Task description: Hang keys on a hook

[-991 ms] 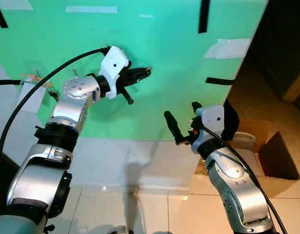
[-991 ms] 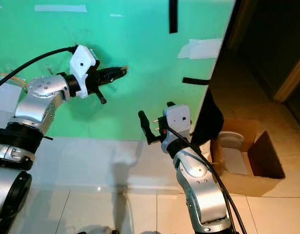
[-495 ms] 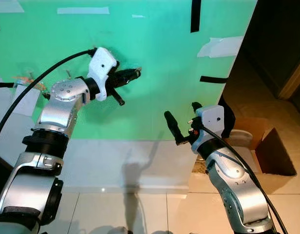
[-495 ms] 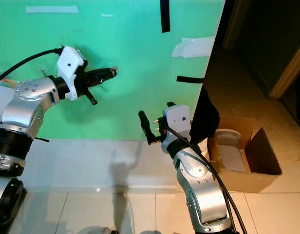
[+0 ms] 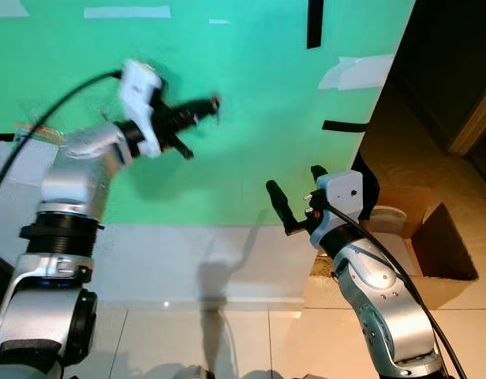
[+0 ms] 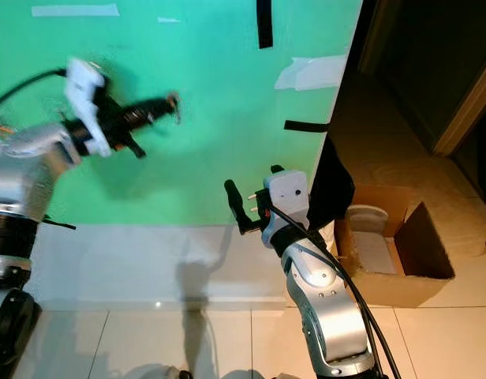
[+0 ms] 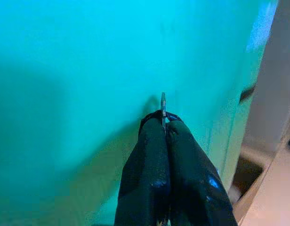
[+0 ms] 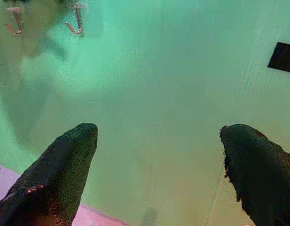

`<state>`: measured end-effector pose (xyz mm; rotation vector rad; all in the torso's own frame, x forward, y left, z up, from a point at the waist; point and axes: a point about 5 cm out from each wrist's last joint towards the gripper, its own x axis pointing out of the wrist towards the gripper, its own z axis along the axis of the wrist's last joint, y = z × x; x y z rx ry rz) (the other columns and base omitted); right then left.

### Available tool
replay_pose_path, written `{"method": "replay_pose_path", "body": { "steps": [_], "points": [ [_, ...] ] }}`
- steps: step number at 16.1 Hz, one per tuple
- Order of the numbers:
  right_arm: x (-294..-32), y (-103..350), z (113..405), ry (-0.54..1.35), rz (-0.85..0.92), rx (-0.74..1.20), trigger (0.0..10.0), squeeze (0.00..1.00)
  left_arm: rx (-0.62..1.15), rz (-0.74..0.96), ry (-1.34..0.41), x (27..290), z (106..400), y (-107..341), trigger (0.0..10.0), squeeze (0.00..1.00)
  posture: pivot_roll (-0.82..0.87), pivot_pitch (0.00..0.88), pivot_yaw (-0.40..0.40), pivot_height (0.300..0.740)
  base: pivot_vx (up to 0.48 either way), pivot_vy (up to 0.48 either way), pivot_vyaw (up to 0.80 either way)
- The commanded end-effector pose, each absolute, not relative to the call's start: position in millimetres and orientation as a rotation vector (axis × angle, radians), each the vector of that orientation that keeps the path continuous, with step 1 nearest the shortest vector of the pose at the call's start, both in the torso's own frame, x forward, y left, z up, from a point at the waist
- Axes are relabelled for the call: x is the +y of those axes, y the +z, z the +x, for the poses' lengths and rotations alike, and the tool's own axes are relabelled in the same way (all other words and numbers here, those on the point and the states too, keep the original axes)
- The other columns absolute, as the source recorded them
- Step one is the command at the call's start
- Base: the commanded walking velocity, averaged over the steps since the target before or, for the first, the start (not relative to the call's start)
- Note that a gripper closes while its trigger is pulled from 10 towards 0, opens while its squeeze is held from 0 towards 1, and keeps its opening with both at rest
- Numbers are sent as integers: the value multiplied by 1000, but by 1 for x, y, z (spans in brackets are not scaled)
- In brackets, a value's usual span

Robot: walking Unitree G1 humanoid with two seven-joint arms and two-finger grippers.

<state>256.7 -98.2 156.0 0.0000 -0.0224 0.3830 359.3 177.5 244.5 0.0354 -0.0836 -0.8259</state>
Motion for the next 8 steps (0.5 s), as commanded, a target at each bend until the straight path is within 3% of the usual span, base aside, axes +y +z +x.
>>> {"method": "replay_pose_path", "body": {
  "steps": [1,4,8],
  "points": [
    [-96,157,257,398,1,-27,10000,0,-99,-21,-855,179,356,251,10000,0,30,0,52,740,0,0,0],
    [-95,156,256,396,4,-27,10000,0,-67,3,-888,184,351,251,10000,0,29,0,57,740,0,0,0],
    [-94,155,255,397,4,-26,10000,0,58,238,-889,187,345,228,10000,0,32,0,59,740,0,0,0]
  ]
}}
